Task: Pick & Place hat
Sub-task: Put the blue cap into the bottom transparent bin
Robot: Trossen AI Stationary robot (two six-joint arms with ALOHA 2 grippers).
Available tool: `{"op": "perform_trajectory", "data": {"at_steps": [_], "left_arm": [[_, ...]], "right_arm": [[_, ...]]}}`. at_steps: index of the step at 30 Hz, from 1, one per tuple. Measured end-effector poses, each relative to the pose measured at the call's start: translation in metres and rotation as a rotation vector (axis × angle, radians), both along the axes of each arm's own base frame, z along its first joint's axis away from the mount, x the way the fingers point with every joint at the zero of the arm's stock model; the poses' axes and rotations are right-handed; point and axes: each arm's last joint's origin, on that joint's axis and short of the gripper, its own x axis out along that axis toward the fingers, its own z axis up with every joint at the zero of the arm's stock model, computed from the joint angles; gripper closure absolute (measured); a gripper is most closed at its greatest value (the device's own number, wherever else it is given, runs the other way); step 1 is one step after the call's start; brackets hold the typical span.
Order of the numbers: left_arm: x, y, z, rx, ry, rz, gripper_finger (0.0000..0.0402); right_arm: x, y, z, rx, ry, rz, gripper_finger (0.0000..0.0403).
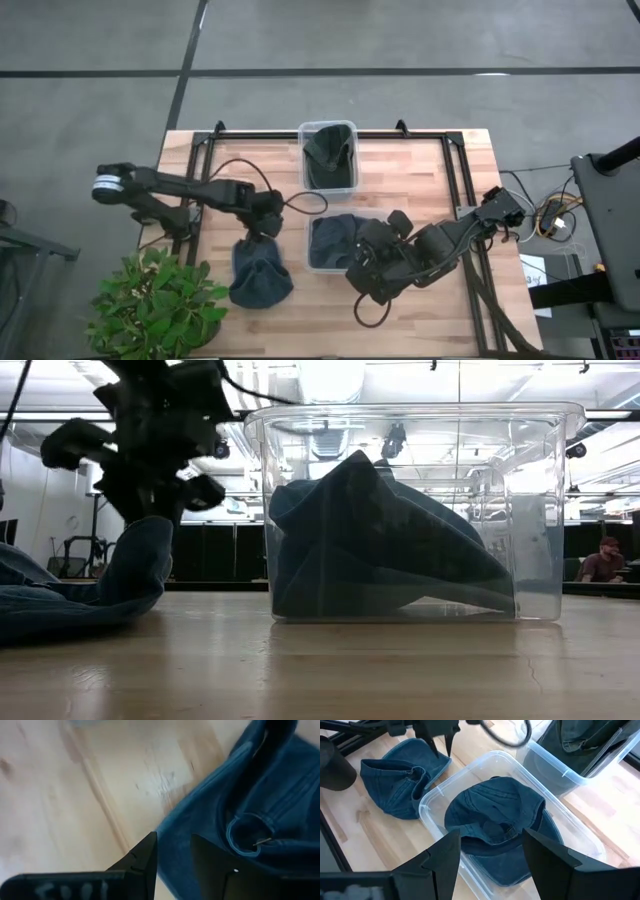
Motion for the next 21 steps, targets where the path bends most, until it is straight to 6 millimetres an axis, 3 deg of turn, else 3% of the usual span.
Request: {"op": "perform_trajectory", "data": {"at_steps": [9,21], "left_arm": [[0.009,0.0,-0.02,-0.016,0.085,0.015,0.0261],[0.015,-0.001,-0.017,-0.006,0.014,0.002,0.0228]], "right_arm": [[0.0,0.0,0.0,0.026,-0.013,-0.031,0.0197],[0.0,0.0,0.0,0.042,-0.023,-0.055,0.0197]]}}
